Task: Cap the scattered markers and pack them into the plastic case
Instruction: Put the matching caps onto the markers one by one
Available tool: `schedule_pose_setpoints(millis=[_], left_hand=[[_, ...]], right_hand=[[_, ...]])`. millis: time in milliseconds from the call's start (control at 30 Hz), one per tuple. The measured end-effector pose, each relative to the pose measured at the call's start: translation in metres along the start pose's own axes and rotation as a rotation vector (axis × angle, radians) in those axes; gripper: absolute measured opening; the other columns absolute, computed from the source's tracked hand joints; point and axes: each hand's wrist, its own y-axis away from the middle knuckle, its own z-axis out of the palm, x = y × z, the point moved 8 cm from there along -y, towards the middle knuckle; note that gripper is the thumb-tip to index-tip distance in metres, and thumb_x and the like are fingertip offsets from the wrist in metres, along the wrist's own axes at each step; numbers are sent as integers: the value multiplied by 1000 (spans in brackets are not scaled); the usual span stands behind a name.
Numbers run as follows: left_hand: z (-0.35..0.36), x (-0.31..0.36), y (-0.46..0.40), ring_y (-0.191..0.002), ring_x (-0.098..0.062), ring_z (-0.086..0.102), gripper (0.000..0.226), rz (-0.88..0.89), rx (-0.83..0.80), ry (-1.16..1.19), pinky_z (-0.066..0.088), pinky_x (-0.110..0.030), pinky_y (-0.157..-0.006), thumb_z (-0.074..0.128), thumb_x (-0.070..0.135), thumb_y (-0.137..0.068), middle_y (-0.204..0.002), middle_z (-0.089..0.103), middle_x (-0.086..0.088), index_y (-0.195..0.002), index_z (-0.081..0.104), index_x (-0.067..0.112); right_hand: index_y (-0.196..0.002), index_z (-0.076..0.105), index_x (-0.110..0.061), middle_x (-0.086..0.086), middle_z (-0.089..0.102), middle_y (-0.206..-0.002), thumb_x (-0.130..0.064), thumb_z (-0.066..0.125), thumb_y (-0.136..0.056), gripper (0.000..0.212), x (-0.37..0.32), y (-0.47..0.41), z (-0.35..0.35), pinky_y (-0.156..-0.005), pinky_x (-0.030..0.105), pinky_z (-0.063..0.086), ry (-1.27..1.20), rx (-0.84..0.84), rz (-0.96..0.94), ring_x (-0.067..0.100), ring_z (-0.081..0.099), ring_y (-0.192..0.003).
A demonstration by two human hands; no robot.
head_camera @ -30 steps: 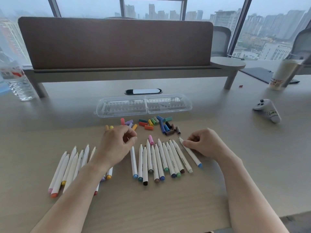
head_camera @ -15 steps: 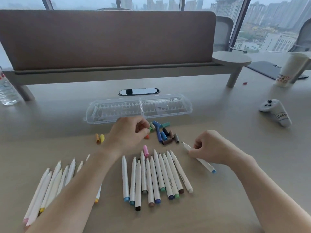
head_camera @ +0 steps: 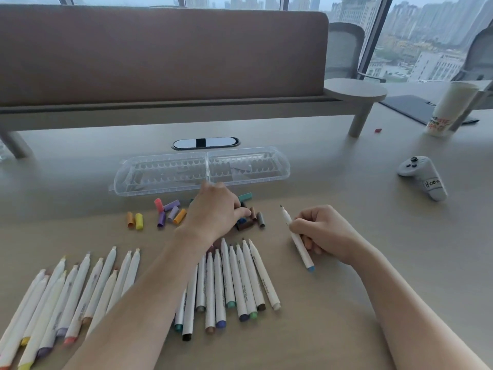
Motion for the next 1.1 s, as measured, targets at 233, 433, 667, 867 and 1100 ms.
schedule_pose_setpoints(millis=[233, 433, 667, 867, 1100], left_hand=[[8, -7, -5, -111, -22, 55, 27, -53, -30, 71, 49, -40, -98, 71, 53, -85, -108, 68, 3, -92, 80, 29], [9, -8, -3, -107, -19, 52, 19, -113, -55, 181, 43, -40, -100, 71, 45, -88, -101, 66, 4, -79, 70, 29], [-9, -18, 0, -77, -18, 60, 7, -250, -30, 876, 44, -31, -68, 71, 25, -93, -96, 75, -12, -94, 73, 18], [-17, -1, 7, -39, 6, 49, 14, -256, -78, 1056, 36, -10, -43, 71, 18, -91, -76, 69, 3, -102, 75, 10], [-17, 7, 9, -38, 5, 47, 19, -228, -79, 1051, 34, -6, -39, 74, 18, -88, -72, 67, 3, -103, 75, 7]], right_hand=[[-66, 64, -10, 9, 57, -53, -16, 62, -86, 21, 0, 1, 3, -43, 23, 38, -35, -26, -20, 17, 43, -44], [-74, 67, -5, 14, 62, -61, -17, 62, -86, 17, 1, 0, 5, -43, 26, 40, -47, -35, -18, 22, 46, -50], [-71, 62, -13, 5, 70, -65, -11, 62, -88, 17, -19, 11, 9, -47, 22, 36, -126, 14, -175, 12, 47, -48], [-66, 62, -14, 1, 66, -59, -9, 64, -84, 19, -32, 20, 10, -51, 23, 39, -115, 118, -298, 12, 49, -52], [-69, 65, -10, 0, 67, -59, -11, 65, -85, 15, -30, 21, 7, -51, 22, 39, -98, 142, -280, 11, 49, -51]])
